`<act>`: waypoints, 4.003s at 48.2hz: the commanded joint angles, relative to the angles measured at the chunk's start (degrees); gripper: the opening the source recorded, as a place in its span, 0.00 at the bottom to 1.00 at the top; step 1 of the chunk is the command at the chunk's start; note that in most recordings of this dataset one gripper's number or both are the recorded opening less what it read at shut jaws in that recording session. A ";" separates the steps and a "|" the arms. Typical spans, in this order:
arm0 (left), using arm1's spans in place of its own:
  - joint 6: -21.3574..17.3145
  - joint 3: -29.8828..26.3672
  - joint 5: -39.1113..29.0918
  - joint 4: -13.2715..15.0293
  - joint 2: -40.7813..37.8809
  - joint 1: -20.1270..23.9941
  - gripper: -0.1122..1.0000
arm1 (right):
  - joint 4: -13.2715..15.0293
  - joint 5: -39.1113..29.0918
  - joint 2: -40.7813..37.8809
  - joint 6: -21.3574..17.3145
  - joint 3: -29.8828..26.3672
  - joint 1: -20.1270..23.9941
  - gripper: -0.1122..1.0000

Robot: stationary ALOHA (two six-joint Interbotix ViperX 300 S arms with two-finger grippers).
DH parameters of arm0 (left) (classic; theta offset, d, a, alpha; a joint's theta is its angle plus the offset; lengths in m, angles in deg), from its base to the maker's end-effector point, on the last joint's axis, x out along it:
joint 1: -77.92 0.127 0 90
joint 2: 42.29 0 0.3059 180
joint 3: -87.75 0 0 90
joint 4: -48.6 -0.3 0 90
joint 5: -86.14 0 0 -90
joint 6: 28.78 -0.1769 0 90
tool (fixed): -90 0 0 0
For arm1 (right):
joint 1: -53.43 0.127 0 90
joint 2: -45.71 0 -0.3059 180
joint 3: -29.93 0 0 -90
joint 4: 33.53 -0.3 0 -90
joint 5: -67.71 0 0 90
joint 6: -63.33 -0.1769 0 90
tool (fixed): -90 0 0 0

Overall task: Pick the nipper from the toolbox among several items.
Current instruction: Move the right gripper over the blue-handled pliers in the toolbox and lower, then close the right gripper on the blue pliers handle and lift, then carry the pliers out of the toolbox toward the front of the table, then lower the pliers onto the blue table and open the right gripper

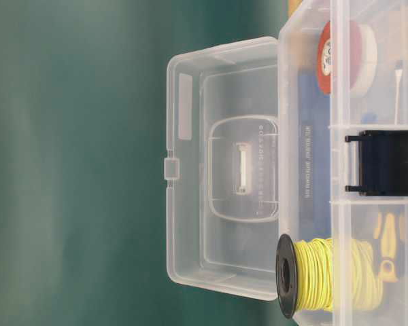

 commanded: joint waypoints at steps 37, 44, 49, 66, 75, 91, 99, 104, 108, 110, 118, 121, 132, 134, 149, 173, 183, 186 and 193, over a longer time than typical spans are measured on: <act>0.18 -1.58 0.35 1.76 -1.05 0.00 0.10 | 1.49 -49.22 -44.12 -1.67 -43.15 -13.18 0.44; 0.26 -1.58 0.18 1.85 -1.05 -0.09 0.10 | 3.78 -54.58 -53.17 -1.32 -49.83 -13.36 0.79; 0.26 -1.58 0.09 1.85 -1.05 -0.09 0.10 | 3.96 -55.99 -58.54 -0.70 -52.65 -13.71 0.72; 0.26 -1.49 -0.79 1.76 -1.05 0.00 0.10 | 3.78 -51.94 -71.81 -0.09 -55.02 -15.47 0.67; 0.35 -1.49 -1.32 1.85 -1.05 -0.09 0.10 | 3.78 -50.10 -74.53 0.18 -55.02 -16.17 0.65; 0.79 -1.49 -2.11 1.85 -0.97 -0.09 0.10 | 3.52 -48.87 -75.41 1.05 -54.58 -15.91 0.22; 0.97 -1.49 -2.37 1.85 -0.70 0.00 0.10 | 3.43 -48.87 -73.21 0.97 -54.40 -16.17 0.22; 0.97 -1.58 -2.37 1.85 -0.62 -0.09 0.10 | 3.43 -48.78 -69.70 0.79 -53.96 -16.44 0.22; 0.97 -1.58 -2.37 1.93 -0.62 -0.09 0.10 | 3.43 -48.96 -65.57 0.53 -53.26 -16.88 0.22; 0.97 -1.49 -2.37 1.93 -0.62 -0.09 0.10 | 3.43 -49.04 -63.72 0.53 -52.91 -16.96 0.22; 0.88 -1.49 -2.37 1.93 -0.53 -0.09 0.10 | 3.43 -49.39 -56.07 0.09 -50.98 -17.05 0.22; 0.97 -1.58 -2.37 1.85 -0.62 0.00 0.10 | 3.43 -49.48 -53.44 -0.18 -50.10 -16.88 0.22; 0.97 -1.58 -2.37 1.93 -0.53 -0.09 0.10 | 3.43 -47.46 -45.62 -2.81 -44.56 -11.69 0.22; 0.97 -1.58 -2.37 2.02 -0.53 -0.09 0.10 | 3.43 -46.41 -44.82 -3.60 -43.42 -10.02 0.22; 0.97 -1.49 -2.02 1.93 -0.53 0.00 0.10 | 3.43 -38.67 -45.09 -11.69 -38.94 4.75 0.22; 0.97 -0.88 -2.20 2.02 -0.53 -0.09 0.10 | 3.43 -34.54 -64.51 -23.99 -40.96 10.72 0.22; 0.97 -0.88 -2.20 2.02 -0.53 -0.09 0.10 | 3.43 -34.54 -67.24 -24.79 -41.13 10.72 0.22; 0.97 -0.88 -2.20 2.02 -0.53 0.00 0.10 | 3.43 -34.63 -67.50 -24.79 -41.13 10.46 0.22; 0.97 -0.88 -2.29 2.02 -0.53 -0.09 0.10 | 3.43 -34.80 -67.76 -24.87 -41.22 10.02 0.24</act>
